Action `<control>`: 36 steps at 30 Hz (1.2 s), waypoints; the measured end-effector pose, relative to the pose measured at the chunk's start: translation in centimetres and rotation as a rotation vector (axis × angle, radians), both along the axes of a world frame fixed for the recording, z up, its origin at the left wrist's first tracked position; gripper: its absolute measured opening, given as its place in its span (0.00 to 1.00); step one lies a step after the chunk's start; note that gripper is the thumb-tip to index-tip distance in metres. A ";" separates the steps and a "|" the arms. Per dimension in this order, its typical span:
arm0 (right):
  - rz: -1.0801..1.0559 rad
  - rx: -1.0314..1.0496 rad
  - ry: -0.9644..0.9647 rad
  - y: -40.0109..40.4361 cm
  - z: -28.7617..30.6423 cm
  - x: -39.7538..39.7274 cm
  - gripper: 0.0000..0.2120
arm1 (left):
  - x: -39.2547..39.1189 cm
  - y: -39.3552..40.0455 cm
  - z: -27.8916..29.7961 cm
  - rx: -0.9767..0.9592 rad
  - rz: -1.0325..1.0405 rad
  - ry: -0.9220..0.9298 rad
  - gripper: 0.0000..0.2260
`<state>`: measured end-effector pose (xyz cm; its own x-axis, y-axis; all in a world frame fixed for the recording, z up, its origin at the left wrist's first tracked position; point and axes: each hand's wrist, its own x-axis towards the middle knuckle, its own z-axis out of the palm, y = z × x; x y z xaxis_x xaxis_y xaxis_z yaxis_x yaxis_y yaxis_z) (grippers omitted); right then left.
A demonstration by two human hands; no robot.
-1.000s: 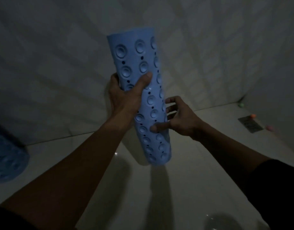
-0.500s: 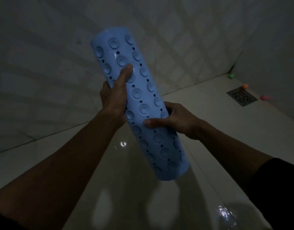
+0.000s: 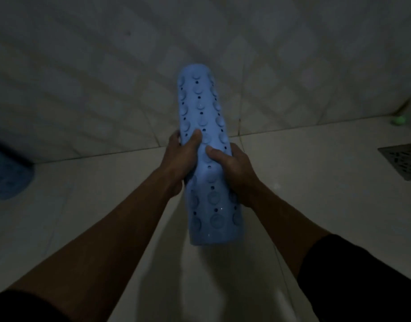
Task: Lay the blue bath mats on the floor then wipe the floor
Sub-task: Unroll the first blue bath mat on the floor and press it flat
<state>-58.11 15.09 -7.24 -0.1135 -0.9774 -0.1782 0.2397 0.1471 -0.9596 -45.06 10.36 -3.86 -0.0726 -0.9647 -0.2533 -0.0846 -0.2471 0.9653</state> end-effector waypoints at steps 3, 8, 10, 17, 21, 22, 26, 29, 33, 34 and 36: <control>0.018 0.041 0.031 0.9 -1.2 0.5 0.18 | 0.8 2.4 -1.6 0.061 0.046 0.031 0.35; 0.003 0.179 0.181 3.5 -2.1 -0.5 0.42 | -1.0 5.6 -3.0 0.147 0.090 0.086 0.37; 0.002 0.197 0.226 4.3 -2.8 -2.1 0.46 | -2.5 6.3 -3.6 0.170 0.092 0.109 0.34; -0.132 0.245 0.342 8.4 -3.2 -9.3 0.36 | -11.1 8.6 -6.3 0.234 0.004 0.140 0.19; -0.128 0.253 0.392 9.0 -5.0 -12.1 0.37 | -14.1 9.1 -8.0 0.246 -0.030 0.129 0.17; -0.125 0.267 0.395 9.0 -5.4 -12.5 0.36 | -14.6 9.2 -8.4 0.258 -0.026 0.129 0.16; -0.087 0.304 0.404 8.8 -6.7 -13.9 0.35 | -15.8 9.4 -10.3 0.314 -0.002 0.155 0.17; -0.091 0.298 0.421 8.7 -7.5 -14.9 0.25 | -16.6 9.4 -11.4 0.325 0.023 0.168 0.16; -0.077 0.260 0.465 8.7 -8.2 -15.8 0.24 | -17.6 9.6 -12.8 0.305 0.042 0.178 0.15; -0.076 0.258 0.467 8.7 -8.5 -15.9 0.24 | -17.7 9.6 -13.1 0.292 0.044 0.163 0.15; -0.082 0.259 0.503 8.8 -9.1 -15.8 0.27 | -17.8 9.6 -13.5 0.270 0.053 0.142 0.16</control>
<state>-73.88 23.87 -16.36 -0.3202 -0.8935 -0.3149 -0.2167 0.3926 -0.8938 -62.84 20.01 -17.33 -0.0766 -0.8674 -0.4917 0.0663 -0.4964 0.8655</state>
